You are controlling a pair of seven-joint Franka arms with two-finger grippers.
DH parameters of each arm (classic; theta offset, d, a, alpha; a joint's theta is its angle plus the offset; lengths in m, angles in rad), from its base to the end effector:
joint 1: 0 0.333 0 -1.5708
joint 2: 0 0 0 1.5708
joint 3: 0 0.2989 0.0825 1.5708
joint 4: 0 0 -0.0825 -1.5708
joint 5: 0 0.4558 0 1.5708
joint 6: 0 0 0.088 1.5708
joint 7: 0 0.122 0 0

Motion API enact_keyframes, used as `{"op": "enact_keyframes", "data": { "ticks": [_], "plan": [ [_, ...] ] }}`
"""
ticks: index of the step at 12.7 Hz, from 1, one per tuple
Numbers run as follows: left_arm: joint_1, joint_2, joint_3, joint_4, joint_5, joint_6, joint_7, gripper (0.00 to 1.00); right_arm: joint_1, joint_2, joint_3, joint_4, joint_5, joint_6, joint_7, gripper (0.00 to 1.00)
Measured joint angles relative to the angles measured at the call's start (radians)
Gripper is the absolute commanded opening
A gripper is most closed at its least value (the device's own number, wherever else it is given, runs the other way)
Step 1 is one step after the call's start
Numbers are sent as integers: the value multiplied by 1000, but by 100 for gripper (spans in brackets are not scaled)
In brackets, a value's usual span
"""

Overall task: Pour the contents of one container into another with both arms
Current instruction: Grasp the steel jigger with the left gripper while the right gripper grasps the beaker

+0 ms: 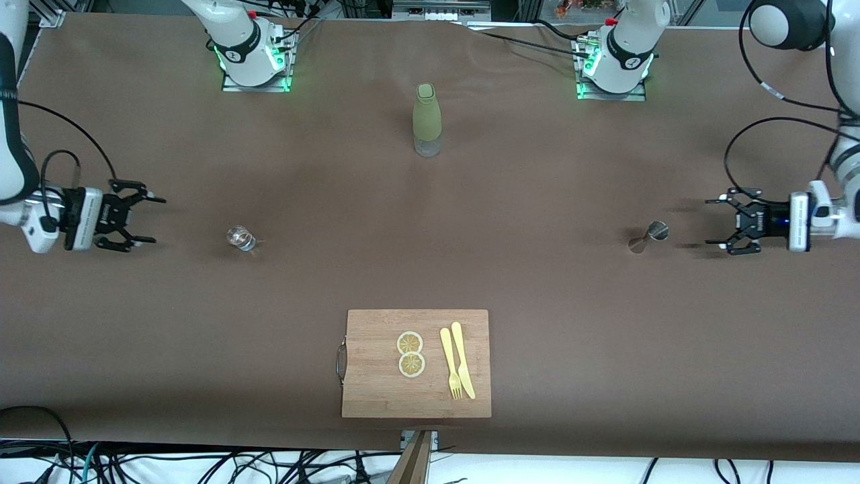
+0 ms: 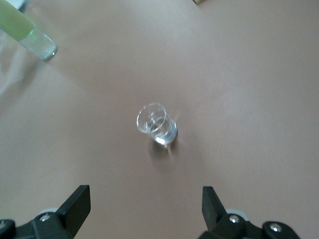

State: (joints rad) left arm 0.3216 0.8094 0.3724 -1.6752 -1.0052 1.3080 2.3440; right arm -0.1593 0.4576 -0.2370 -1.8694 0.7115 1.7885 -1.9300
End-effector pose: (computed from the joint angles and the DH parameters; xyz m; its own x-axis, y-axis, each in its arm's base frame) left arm 0.5286 0.2856 0.0787 0.3544 -0.3373 0.8721 -0.9335 -0.0726 0.3513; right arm 0.6008 -0.1814 0.1807 0.4136 0.7197 0.5576 0.9032 -0.2475 -0.3506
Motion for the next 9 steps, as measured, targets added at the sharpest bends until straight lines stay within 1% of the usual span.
{"op": "enact_keyframes", "data": {
  "ticks": [2, 4, 6, 9],
  "plan": [
    [0, 45, 0, -36, -69, -6, 151, 100, -2, 76, 0, -4, 119, 1, -193, 99],
    [0, 87, -2, -49, -135, -27, 254, 100, -5, 137, 0, -5, 199, 0, -363, 99],
    [-2, 134, -19, -52, -191, -51, 322, 100, -5, 184, 1, -5, 276, -9, -516, 99],
    [-8, 161, -74, -52, -210, -54, 364, 100, -8, 262, 12, -7, 399, -28, -685, 99]
  ]
}}
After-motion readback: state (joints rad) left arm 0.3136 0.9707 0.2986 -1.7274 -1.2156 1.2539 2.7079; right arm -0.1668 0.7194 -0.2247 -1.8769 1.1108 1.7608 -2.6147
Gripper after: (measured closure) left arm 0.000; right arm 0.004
